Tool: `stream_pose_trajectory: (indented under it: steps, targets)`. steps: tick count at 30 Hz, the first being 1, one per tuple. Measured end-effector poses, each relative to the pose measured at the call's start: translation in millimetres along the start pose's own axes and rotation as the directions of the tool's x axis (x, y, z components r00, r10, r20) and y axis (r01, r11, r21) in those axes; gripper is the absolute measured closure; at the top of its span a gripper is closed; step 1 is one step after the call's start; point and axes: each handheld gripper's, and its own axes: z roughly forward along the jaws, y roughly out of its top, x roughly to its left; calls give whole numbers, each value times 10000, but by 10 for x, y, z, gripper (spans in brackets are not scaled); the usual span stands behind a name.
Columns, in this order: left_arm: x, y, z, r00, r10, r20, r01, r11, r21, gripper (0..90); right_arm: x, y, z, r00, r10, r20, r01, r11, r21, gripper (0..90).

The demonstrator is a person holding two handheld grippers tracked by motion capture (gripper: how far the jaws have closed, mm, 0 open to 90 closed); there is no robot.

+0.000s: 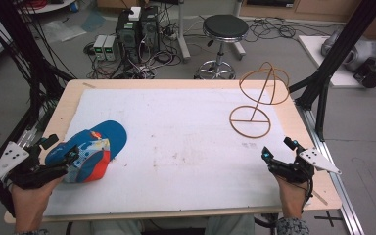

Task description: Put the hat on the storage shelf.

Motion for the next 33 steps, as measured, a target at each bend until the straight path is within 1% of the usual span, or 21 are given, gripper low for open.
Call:
stream_pose_trajectory:
  steps: [1,2,5,9,10,13,16,17,18,19,24,33]
  targets:
    - [5,-1,-5,10000,-38,33,38,10000,-64,200,8,0,-2,10000,18,-6,-18,10000,30,71]
    - [12,-2,-10,10000,-48,75,49,10000,-85,200,8,0,0,10000,-61,-24,61,10000,13,71]
    - [18,-3,-14,9999,-86,59,87,9999,-117,201,15,0,5,10000,-68,-66,68,10000,40,71]
    - [24,-6,-13,10000,-32,45,32,10000,-81,205,22,0,12,9998,-198,-65,198,9998,57,71]
    - [23,-8,-10,10000,6,97,-5,10000,-53,207,23,1,11,9998,-205,-47,205,9998,37,71]
    - [22,-8,-8,10000,32,81,-32,10000,-27,213,22,0,12,9998,-207,-46,207,9998,7,71]
    - [32,-13,-13,10000,42,33,-42,10000,-27,214,24,-2,15,9997,-224,-96,224,9997,64,71]
    - [39,-17,-17,10000,47,-8,-47,10000,-2,215,26,-2,16,9997,-233,-97,233,9997,59,71]
    - [58,-30,-28,9999,95,-134,-96,10000,-3,215,27,-2,16,9997,-233,-97,234,9997,64,71]
    - [71,-38,-35,9998,100,-148,-101,9999,-6,215,27,-2,15,9997,-240,-85,241,9997,61,71]
    - [113,-65,-52,9997,43,-251,-43,10000,4,226,29,-2,18,9997,-247,-93,248,9997,67,71]
    - [171,-155,-45,9997,127,-215,-120,9994,323,249,32,-2,24,9995,-288,-122,290,9995,119,71]
